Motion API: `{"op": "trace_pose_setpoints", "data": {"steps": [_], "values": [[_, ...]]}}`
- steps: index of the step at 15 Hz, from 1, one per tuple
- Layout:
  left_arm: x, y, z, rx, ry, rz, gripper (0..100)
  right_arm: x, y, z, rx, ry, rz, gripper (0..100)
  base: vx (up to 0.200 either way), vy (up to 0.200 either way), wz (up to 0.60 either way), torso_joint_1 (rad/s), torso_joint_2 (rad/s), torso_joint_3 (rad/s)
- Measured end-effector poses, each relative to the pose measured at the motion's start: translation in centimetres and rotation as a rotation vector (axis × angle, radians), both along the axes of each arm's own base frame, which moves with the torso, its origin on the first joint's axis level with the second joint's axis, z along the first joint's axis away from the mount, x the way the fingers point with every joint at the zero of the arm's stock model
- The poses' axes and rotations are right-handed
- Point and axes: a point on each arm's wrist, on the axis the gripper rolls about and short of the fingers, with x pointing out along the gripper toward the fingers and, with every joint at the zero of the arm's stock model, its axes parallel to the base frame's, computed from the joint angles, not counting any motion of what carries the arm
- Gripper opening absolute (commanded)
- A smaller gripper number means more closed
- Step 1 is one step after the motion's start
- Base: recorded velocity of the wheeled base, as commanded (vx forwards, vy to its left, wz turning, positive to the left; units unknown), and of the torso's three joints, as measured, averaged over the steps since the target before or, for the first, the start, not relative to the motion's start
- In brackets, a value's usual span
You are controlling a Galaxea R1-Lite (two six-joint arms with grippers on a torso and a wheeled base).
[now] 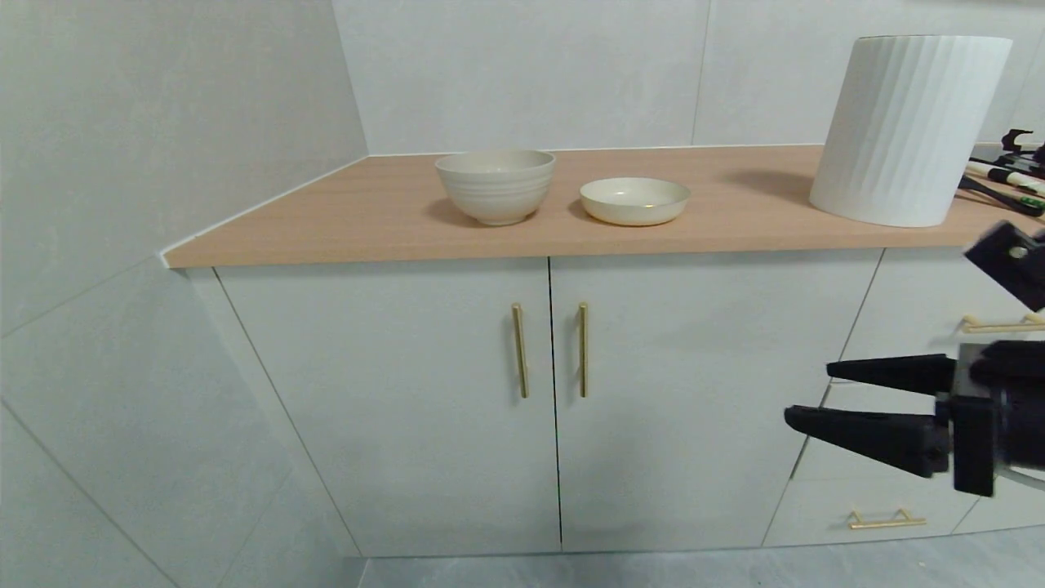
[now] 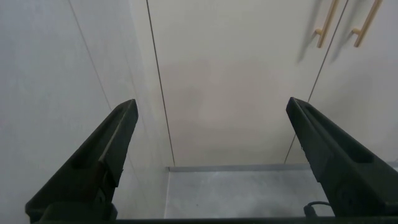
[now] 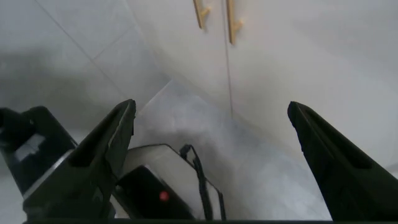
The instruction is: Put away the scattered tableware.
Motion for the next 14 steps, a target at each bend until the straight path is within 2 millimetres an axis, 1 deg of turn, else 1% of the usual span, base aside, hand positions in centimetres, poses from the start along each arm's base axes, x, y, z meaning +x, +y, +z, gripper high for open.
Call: {"op": "trace_pose_setpoints", "data": {"steps": [4,5,7,10,12,14], "values": [[0.0,0.0,0.0,0.003,0.000,0.000,100,5.3,3.6,-0.3,0.015,0.001,0.021,100,0.000,0.000,0.00,0.000,0.00,0.000],[0.0,0.0,0.0,0.004,0.000,0.000,100,6.5,4.4,-0.7,0.012,0.012,0.024,100,0.000,0.000,0.00,0.000,0.00,0.000],[0.0,0.0,0.0,0.007,0.000,-0.001,100,8.5,6.1,-2.3,0.010,0.018,0.039,100,0.000,0.000,0.00,0.000,0.00,0.000],[0.0,0.0,0.0,0.009,0.000,-0.001,100,9.9,8.4,-4.3,0.042,-0.016,0.075,100,0.000,0.000,0.00,0.000,0.00,0.000],[0.0,0.0,0.0,0.009,0.001,-0.001,100,10.9,10.1,-5.0,0.168,-0.024,0.069,100,0.000,0.000,0.00,0.000,0.00,0.000],[0.0,0.0,0.0,0.009,0.001,-0.002,100,11.7,11.4,-6.1,0.220,0.016,0.068,100,0.000,0.000,0.00,0.000,0.00,0.000]]}}
